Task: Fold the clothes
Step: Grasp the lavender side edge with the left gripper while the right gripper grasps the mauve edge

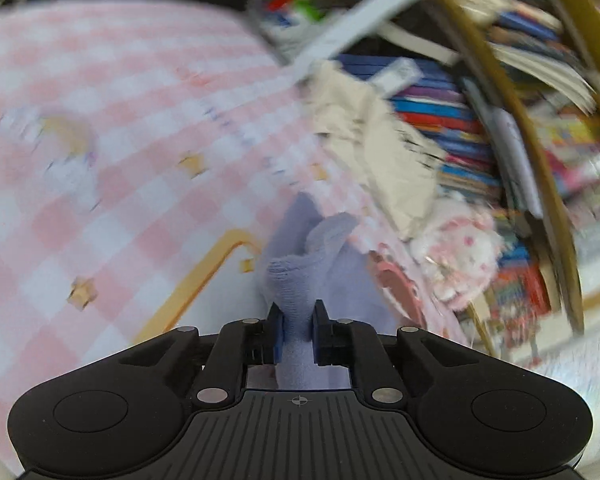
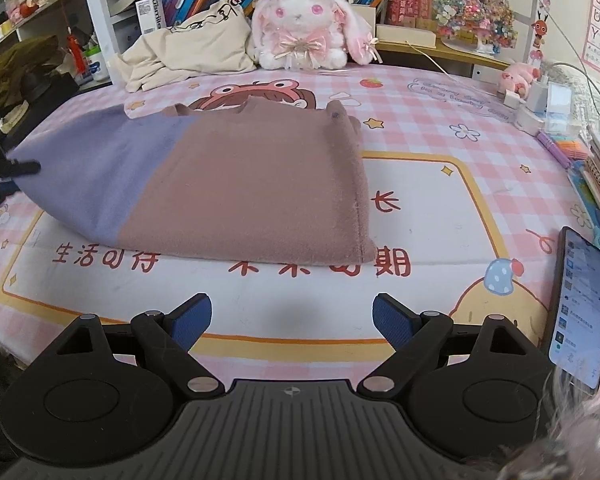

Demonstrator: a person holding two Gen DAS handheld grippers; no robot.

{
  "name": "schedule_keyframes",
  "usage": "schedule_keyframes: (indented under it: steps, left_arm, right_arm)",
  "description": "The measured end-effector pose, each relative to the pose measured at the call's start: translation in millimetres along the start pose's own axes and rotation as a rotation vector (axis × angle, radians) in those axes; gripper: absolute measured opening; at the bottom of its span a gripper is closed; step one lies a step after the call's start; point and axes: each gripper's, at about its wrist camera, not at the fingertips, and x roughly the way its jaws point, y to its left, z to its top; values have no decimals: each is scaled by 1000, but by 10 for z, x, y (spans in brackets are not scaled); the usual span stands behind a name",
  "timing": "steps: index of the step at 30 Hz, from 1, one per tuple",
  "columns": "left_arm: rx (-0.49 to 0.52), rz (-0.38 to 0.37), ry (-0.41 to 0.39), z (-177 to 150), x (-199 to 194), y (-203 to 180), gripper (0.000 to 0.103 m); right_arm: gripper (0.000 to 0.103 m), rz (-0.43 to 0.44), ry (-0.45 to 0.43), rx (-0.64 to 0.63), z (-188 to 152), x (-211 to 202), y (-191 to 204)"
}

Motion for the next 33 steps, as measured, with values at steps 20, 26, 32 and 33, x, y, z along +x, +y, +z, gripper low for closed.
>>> schedule_keyframes:
  steps: [20,26,32,33]
  left_arm:
    - [-165,-11,48,176,471,232,20]
    - [-166,-25,63,356,508,320,17]
    - [-193,-18,28,589,439,503,17]
    - [-199,-17,21,626,422,540,17]
  right_arm:
    - [87,-82,-12,96,215,152,-85]
    - [85,-108,9,227,371,361,-188]
    - [71,-77,45,260,533,616,-107]
    - [68,-66,47,253,565,651,-62]
